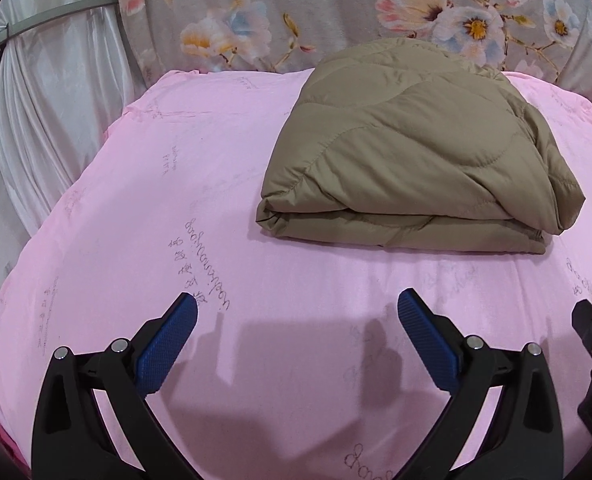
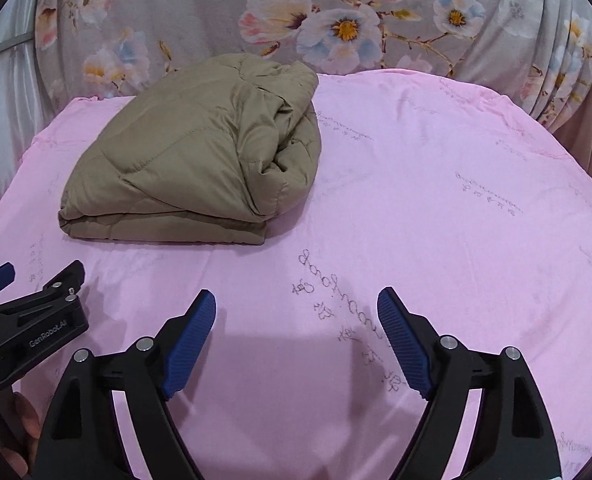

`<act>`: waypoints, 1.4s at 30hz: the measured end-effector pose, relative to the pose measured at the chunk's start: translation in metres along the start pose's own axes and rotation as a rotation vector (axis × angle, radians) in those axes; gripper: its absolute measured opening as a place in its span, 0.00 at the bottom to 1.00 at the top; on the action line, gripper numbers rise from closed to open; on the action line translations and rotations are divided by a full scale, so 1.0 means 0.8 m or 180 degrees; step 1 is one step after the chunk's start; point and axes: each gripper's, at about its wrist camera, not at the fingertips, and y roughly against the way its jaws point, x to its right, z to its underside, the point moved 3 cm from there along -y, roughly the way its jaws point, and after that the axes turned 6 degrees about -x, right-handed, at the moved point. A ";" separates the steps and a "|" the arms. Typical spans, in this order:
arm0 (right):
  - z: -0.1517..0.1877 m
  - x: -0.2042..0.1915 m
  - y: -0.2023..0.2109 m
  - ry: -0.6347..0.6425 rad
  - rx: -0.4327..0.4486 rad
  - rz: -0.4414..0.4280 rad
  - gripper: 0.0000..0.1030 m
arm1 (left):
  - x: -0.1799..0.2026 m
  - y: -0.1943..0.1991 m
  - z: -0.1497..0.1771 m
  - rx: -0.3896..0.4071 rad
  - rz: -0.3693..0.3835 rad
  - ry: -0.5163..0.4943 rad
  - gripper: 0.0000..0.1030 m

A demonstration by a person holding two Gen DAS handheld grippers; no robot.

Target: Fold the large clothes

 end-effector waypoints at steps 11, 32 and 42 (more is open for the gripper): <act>0.011 -0.024 0.018 0.0230 0.0116 0.0155 0.85 | 0.006 0.012 0.012 0.0082 -0.0033 -0.0041 0.95; 0.007 -0.018 0.011 0.0117 0.0061 0.0001 0.85 | 0.011 0.015 0.013 0.0150 -0.0043 -0.0082 0.95; 0.009 -0.022 0.012 0.0139 0.0069 -0.0001 0.85 | 0.015 0.018 0.013 0.0160 -0.0038 -0.0102 0.95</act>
